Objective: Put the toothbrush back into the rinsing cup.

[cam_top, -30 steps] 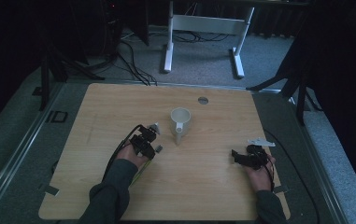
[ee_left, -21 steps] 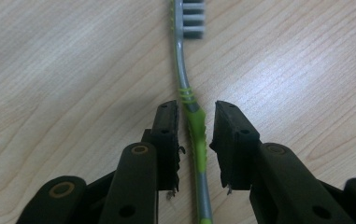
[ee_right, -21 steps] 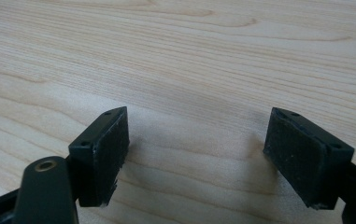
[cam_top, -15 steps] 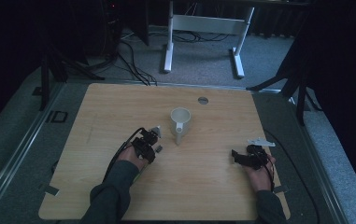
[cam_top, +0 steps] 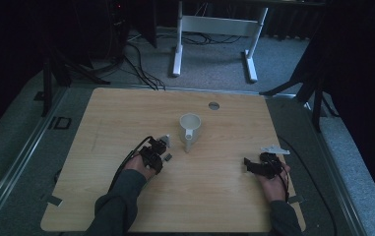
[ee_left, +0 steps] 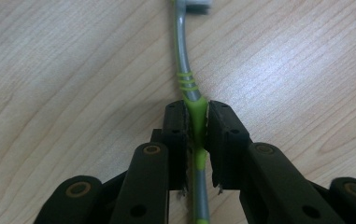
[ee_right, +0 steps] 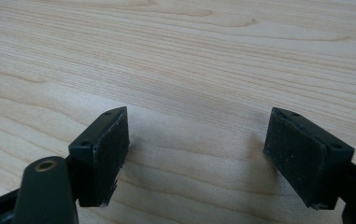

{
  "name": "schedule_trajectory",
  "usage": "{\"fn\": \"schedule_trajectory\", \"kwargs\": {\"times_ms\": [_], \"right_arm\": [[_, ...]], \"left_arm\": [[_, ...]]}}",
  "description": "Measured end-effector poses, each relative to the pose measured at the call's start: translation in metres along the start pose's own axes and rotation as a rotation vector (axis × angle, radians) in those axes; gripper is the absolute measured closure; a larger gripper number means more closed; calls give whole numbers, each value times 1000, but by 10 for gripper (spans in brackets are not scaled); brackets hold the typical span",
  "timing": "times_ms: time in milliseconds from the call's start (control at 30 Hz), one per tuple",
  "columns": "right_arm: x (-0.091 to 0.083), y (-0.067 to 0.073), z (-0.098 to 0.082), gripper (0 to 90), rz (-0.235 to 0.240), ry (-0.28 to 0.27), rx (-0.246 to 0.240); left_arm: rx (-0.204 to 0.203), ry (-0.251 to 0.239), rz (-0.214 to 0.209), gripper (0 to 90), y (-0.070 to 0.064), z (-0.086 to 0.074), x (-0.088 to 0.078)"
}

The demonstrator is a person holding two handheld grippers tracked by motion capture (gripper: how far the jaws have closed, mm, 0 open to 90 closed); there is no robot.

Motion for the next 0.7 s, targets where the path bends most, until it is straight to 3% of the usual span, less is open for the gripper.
{"fn": "schedule_trajectory", "kwargs": {"times_ms": [267, 700], "right_arm": [[0, 0, 0, 216, 0, 0, 1], [0, 0, 0, 216, 0, 0, 0]], "left_arm": [[12, -3, 12, 806, 0, 0, 0], [-31, -97, 36, 811, 10, -5, -22]]}}
Point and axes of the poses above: each handheld gripper's, and its own axes: x roughly forward along the jaws, z roughly out of its top, y roughly to its left, the point moved 4 cm from there along x, roughly forward along the jaws, and after that the axes turned 12 degrees about x, right-handed, at the moved point
